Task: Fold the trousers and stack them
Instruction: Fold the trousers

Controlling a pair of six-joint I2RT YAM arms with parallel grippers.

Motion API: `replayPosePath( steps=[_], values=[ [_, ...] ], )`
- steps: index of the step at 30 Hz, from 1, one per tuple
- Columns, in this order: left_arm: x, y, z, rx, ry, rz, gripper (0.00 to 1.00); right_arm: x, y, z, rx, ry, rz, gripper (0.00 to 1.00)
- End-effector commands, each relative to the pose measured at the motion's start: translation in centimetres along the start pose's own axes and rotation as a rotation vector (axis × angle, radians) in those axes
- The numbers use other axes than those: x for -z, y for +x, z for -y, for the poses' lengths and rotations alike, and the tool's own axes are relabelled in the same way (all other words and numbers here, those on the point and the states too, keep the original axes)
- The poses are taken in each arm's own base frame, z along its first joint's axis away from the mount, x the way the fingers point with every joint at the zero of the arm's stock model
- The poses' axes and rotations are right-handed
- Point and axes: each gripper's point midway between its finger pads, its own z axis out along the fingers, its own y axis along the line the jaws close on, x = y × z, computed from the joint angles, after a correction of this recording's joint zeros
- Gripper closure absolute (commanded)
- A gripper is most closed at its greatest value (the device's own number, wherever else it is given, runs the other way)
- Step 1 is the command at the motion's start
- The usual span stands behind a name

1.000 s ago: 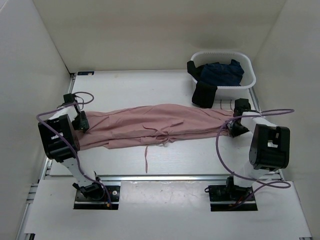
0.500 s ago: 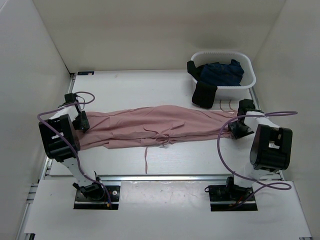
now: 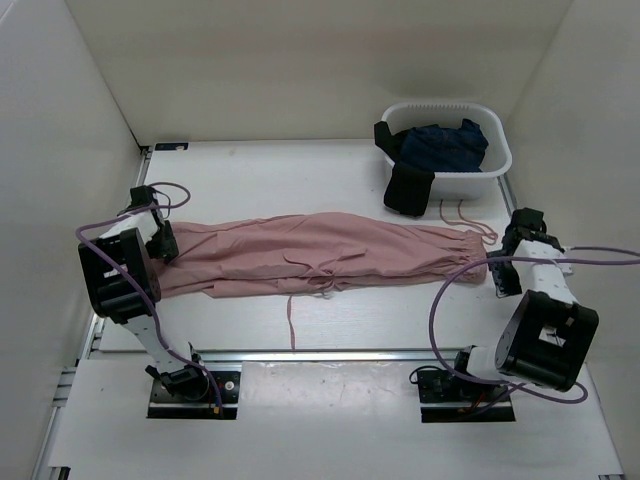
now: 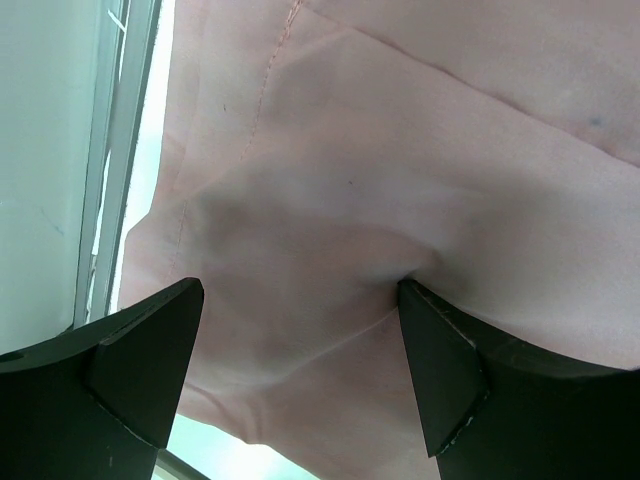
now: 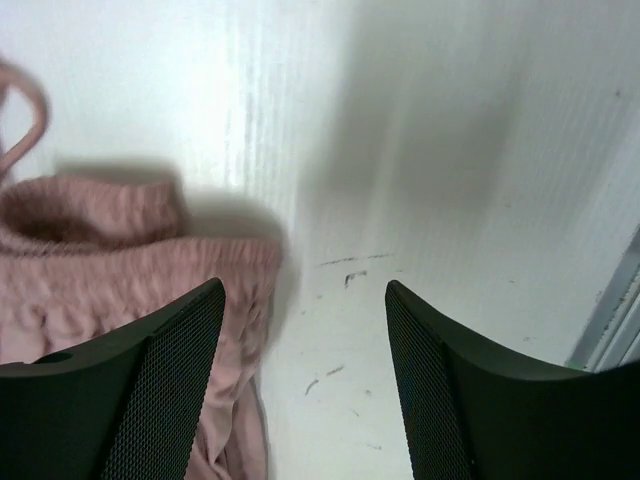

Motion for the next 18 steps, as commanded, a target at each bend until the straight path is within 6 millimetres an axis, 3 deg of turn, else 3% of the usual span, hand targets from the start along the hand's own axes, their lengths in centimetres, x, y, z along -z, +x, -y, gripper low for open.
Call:
replayPosePath(
  steps=[1, 5, 8, 16, 18],
  values=[
    [-1.7, 2.2, 0.5, -0.018, -0.009, -0.055, 0.10, -1.7, 1.7, -0.9, -0.095, -0.046, -0.080, 0.30],
    [-1.8, 2.6, 0.7, -0.021, 0.000, -0.064, 0.10, -2.6, 3.9, -1.7, -0.131, -0.072, -0.182, 0.30],
    [-1.8, 2.6, 0.7, -0.021, 0.000, -0.064, 0.10, -2.5, 4.4, -2.1, -0.163, -0.087, -0.210, 0.30],
    [-2.0, 2.8, 0.8, -0.025, 0.000, -0.072, 0.10, 0.2, 1.5, -3.2, -0.244, -0.161, -0.072, 0.31],
    [-2.0, 2.8, 0.8, -0.025, 0.000, -0.072, 0.10, 0.4, 1.7, -3.3, -0.241, -0.171, -0.057, 0.31]
  ],
)
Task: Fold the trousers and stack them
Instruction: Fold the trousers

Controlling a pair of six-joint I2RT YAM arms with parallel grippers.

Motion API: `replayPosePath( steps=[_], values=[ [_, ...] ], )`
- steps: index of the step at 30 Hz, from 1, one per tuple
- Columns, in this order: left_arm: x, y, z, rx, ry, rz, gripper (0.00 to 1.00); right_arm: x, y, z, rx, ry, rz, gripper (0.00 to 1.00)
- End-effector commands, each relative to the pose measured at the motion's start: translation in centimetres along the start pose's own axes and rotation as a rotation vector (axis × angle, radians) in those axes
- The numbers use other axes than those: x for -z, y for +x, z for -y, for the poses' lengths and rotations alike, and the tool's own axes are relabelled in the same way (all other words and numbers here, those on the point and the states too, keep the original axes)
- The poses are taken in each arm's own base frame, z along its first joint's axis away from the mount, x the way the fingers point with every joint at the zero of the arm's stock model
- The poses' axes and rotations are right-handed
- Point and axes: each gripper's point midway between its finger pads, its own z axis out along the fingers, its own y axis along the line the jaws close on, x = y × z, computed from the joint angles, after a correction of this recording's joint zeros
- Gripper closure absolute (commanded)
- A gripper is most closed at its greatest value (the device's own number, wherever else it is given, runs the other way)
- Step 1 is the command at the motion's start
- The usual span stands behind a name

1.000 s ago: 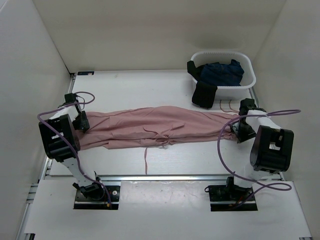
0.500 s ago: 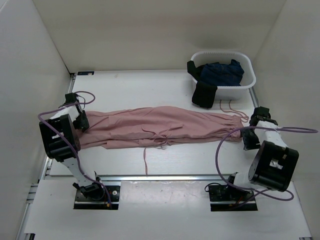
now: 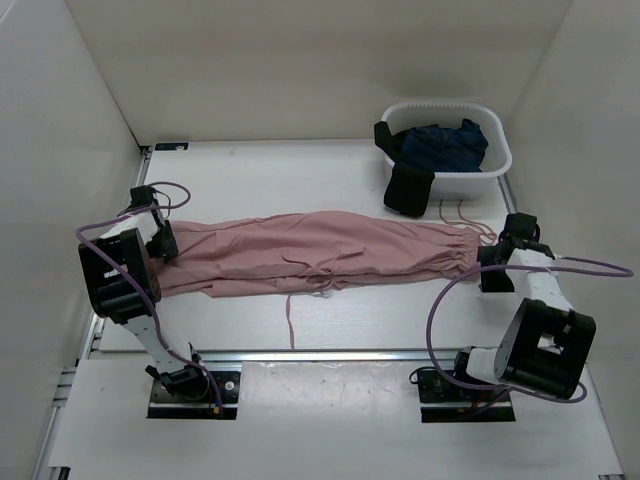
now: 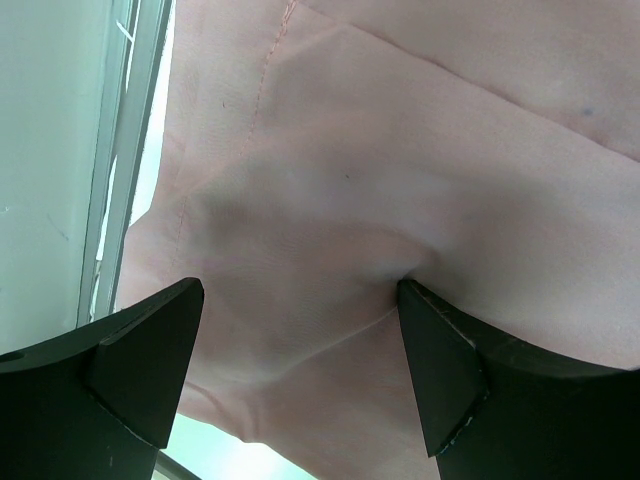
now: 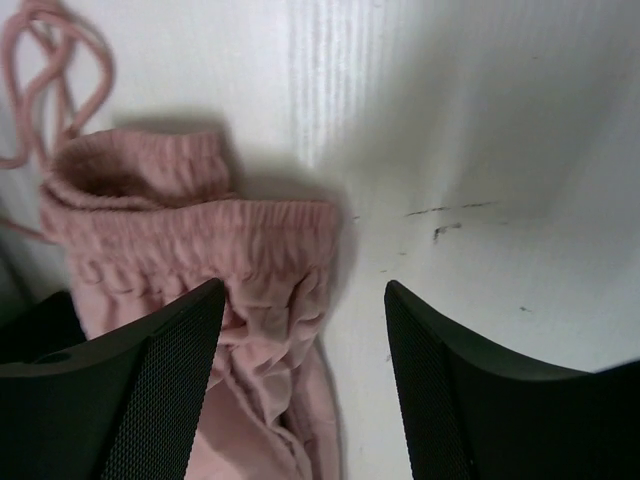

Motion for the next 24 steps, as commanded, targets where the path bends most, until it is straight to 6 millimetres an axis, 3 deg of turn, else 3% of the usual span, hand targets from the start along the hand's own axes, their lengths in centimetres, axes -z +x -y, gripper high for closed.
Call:
replayPosePath(
  steps=[1, 10, 13, 14, 17, 21, 24],
  values=[
    [-2.0, 3.3, 1.0, -0.029, 0.008, -0.098, 0.10, 1.3, -1.1, -1.8, -0.057, -0.074, 0.071, 0.30],
    [-2.1, 3.7, 1.0, -0.032, 0.009, -0.106, 0.10, -2.5, 1.6, -1.2, -0.053, 0.010, -0.028, 0.30],
    [-2.1, 3.7, 1.0, -0.032, 0.009, -0.106, 0.10, -3.6, 1.7, -1.0, -0.071, 0.037, -0.025, 0.46],
    [-2.1, 3.7, 1.0, -0.032, 0.009, -0.106, 0.10, -3.7, 1.5, -0.9, -0.071, 0.041, -0.011, 0.67],
    [-2.1, 4.1, 1.1, -0.036, 0.009, -0.115, 0.10, -3.1, 0.3, -1.2, -0.032, 0.064, 0.033, 0.99],
    [-2.1, 4.1, 1.1, -0.036, 0.009, -0.115, 0.10, -1.4, -1.5, -2.5, 0.061, 0.054, 0.088, 1.00],
    [-2.1, 4.1, 1.1, -0.036, 0.009, -0.115, 0.10, 1.4, -3.2, -5.7, 0.119, -0.051, 0.146, 1.00]
  ],
)
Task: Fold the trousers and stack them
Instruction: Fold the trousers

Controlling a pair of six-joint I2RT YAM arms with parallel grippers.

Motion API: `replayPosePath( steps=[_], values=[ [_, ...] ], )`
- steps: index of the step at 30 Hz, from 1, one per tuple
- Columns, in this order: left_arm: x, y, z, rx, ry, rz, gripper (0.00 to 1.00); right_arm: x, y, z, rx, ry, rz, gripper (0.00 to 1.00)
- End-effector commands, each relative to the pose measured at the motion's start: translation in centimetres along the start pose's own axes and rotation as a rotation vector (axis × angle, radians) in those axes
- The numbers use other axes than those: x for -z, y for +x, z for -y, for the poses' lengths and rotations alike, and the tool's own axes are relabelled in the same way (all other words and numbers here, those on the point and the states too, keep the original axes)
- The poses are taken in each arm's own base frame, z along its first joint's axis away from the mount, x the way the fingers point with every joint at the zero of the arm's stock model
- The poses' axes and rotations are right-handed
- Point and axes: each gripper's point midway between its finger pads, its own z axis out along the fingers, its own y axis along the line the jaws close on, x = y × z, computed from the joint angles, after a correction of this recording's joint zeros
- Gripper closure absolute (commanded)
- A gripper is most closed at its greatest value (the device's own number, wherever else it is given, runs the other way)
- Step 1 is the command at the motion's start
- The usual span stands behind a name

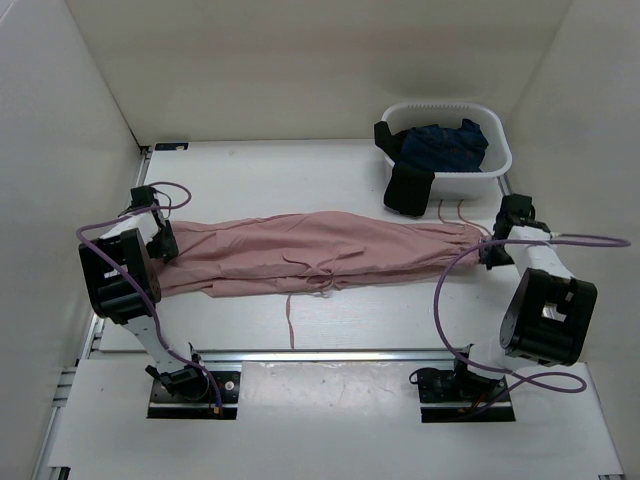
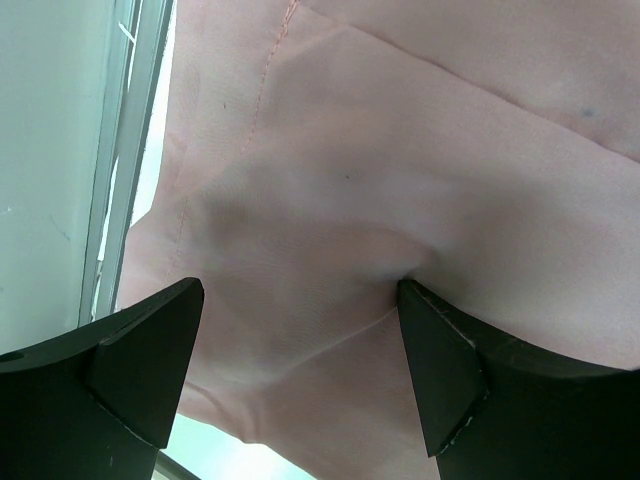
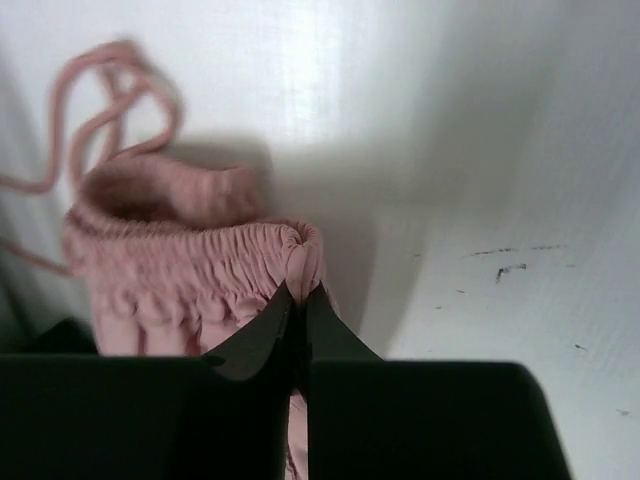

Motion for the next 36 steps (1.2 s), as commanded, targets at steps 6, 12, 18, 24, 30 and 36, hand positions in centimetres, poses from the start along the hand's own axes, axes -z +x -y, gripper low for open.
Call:
replayPosePath(
  steps=[6, 12, 18, 24, 30, 36],
  values=[
    [-2.0, 3.6, 1.0, -0.030, 0.013, -0.110, 0.10, 8.3, -6.7, -10.6, 0.297, -0.334, 0.250, 1.00],
    [-2.0, 3.6, 1.0, -0.030, 0.013, -0.110, 0.10, 7.8, -5.8, -14.1, 0.496, -0.477, 0.241, 1.00],
    [-2.2, 4.4, 0.9, -0.038, 0.004, -0.126, 0.10, 0.0, -3.4, -8.4, 0.493, -0.334, 0.154, 1.00],
    [-2.2, 4.8, 1.0, -0.041, 0.004, -0.135, 0.10, -5.0, -1.8, -3.6, 0.392, -0.243, 0.003, 0.68],
    [-2.2, 4.4, 0.9, -0.038, 0.004, -0.126, 0.10, -3.8, -1.6, -4.3, 0.401, -0.326, -0.004, 0.37],
    [-2.2, 4.4, 0.9, -0.038, 0.004, -0.126, 0.10, -0.7, -2.9, -2.4, 0.295, -0.343, 0.105, 0.29]
  ],
)
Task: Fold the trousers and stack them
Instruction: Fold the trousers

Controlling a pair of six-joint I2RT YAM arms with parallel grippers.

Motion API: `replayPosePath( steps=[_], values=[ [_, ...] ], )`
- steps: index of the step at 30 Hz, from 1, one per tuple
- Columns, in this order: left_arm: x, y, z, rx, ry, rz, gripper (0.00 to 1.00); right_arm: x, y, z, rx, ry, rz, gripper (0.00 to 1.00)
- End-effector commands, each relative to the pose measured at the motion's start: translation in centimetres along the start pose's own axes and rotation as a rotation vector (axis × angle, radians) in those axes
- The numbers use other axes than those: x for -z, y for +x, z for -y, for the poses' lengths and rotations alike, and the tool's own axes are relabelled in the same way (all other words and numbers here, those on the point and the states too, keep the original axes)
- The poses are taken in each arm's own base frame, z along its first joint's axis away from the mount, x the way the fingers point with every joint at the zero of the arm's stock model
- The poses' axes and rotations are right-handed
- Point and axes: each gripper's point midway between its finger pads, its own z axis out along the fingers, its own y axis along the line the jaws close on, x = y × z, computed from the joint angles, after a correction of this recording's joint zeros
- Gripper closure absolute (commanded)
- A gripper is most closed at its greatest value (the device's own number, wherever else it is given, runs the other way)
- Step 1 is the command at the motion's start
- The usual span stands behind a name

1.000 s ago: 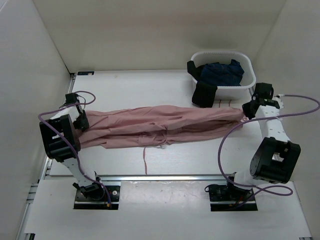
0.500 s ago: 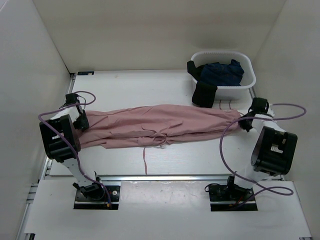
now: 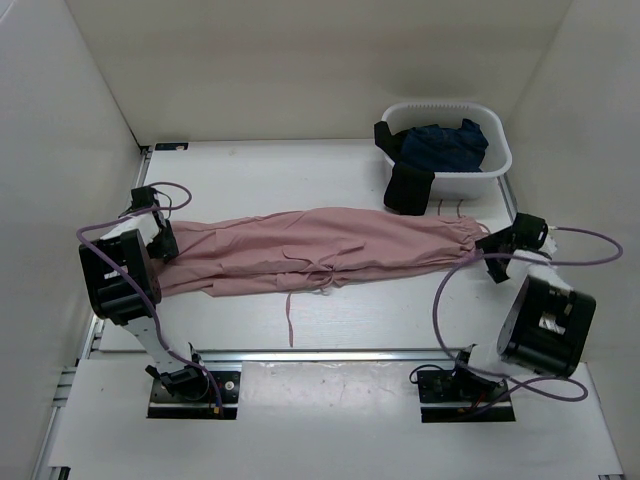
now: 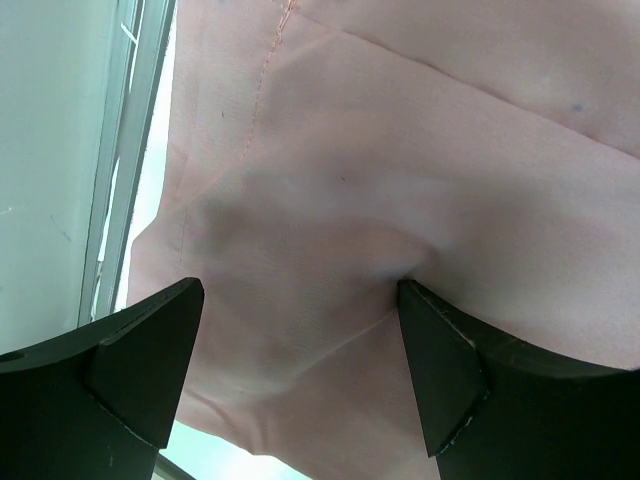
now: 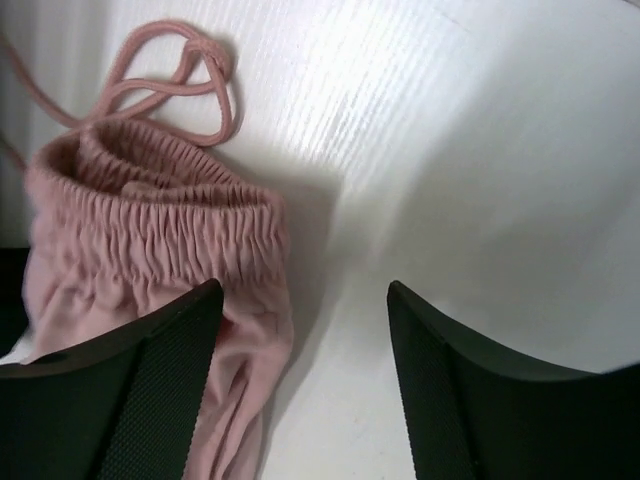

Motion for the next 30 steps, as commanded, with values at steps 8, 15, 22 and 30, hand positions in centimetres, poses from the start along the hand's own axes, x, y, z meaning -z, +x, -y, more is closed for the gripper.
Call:
replayPosePath(
  steps=[8, 15, 22, 30],
  values=[
    [-2.2, 4.8, 1.0, -0.047, 0.008, -0.152, 0.10, 3.2, -2.5, -1.9, -0.139, -0.129, 0.166, 0.28],
    [-2.1, 4.6, 1.0, -0.047, 0.008, -0.152, 0.10, -3.0, -0.5, -3.4, -0.083, -0.087, -0.073, 0.16],
    [-2.1, 4.8, 0.9, -0.051, 0.008, -0.161, 0.10, -5.5, 0.1, -3.5, -0.178, -0.064, -0.109, 0.28],
    [-1.9, 4.3, 0.7, -0.048, -0.001, -0.152, 0.10, -3.4, 2.5, -2.7, -0.242, -0.075, -0.149, 0.30]
  ],
)
